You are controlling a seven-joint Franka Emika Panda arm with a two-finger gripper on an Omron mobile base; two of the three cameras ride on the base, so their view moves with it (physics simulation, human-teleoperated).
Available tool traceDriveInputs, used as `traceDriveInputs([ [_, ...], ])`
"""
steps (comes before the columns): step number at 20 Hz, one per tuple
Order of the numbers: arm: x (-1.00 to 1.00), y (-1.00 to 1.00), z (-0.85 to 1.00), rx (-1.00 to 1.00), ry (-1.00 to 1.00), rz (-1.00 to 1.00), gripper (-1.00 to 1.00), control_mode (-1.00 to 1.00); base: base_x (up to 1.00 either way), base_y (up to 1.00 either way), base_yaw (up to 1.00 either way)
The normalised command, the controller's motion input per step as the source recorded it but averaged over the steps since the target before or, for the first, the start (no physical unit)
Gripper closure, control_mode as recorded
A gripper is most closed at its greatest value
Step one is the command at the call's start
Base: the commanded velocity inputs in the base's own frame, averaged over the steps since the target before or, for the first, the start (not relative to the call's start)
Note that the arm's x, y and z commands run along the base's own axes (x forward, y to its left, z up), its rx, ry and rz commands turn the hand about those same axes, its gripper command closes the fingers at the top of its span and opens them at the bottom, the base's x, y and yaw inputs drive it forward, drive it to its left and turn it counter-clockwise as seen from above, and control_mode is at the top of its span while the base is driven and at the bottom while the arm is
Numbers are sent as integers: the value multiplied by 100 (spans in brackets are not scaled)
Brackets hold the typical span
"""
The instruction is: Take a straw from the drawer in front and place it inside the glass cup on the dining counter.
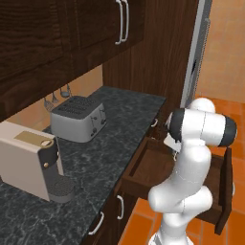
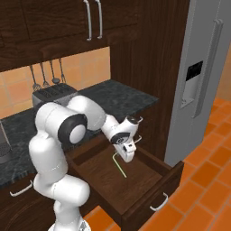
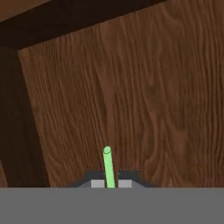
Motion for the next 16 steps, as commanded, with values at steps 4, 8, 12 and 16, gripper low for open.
traceDriveInputs([
  [4,-11,0,100,0,-39,0,100,-100,0,0,0],
  [8,-4,0,99,0,-34,0,100,-100,0,0,0],
  [12,-10,0,96,0,-28,0,100,-100,0,0,0],
  [16,-12,0,87,0,-22,0,100,-100,0,0,0],
])
